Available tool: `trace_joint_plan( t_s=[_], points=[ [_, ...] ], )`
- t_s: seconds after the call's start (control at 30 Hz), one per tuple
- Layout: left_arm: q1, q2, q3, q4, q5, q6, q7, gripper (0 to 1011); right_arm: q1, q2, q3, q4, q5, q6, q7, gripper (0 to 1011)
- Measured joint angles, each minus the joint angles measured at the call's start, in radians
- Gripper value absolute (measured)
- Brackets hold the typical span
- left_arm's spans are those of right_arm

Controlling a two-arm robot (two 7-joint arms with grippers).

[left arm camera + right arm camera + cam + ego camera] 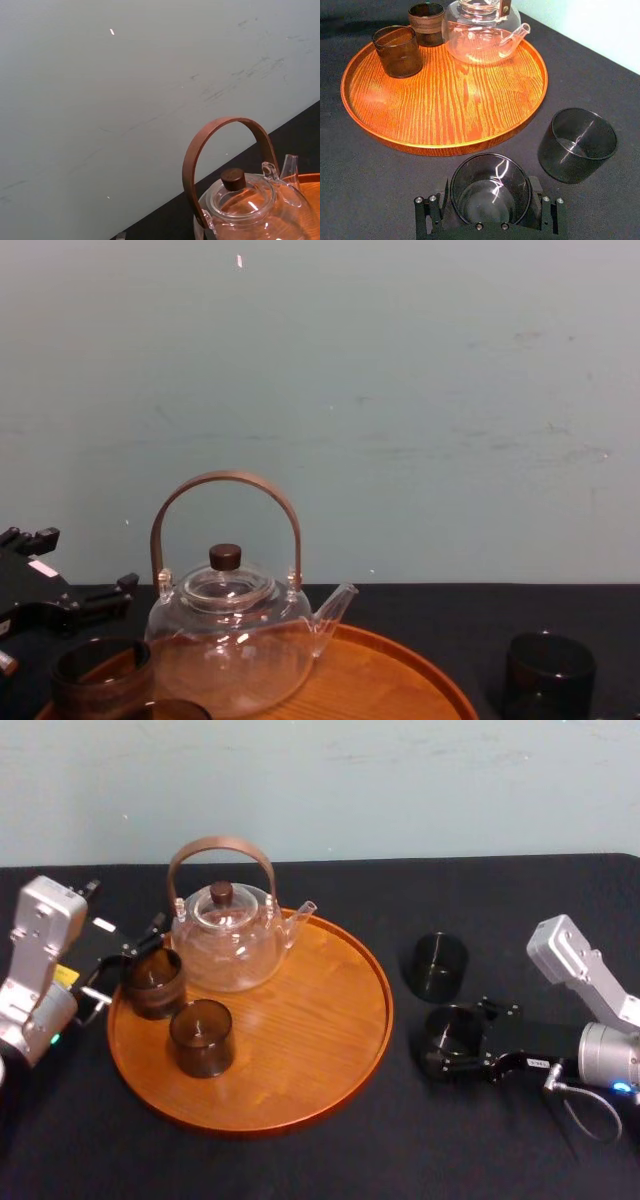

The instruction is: Pick up the glass from the table and place it on the tray.

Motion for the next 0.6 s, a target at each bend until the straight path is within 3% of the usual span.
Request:
trace_joint_plan(
  t_s=[0.3,0.47,0.6],
  points=[
    [0.000,0.000,0.000,0.000,0.000,0.000,0.000,1001,-0.001,0.001,0.003,0.000,0.004,-0.001,0.001,1002],
    [0.000,0.000,0.000,0.000,0.000,0.000,0.000,1001,-0.002,0.002,0.004,0.000,0.006,-0.001,0.002,912],
    [0.000,0.000,0.000,0.000,0.000,0.000,0.000,1001,-0.003,0.002,0.005,-0.001,0.007,-0.001,0.003,904]
  ],
)
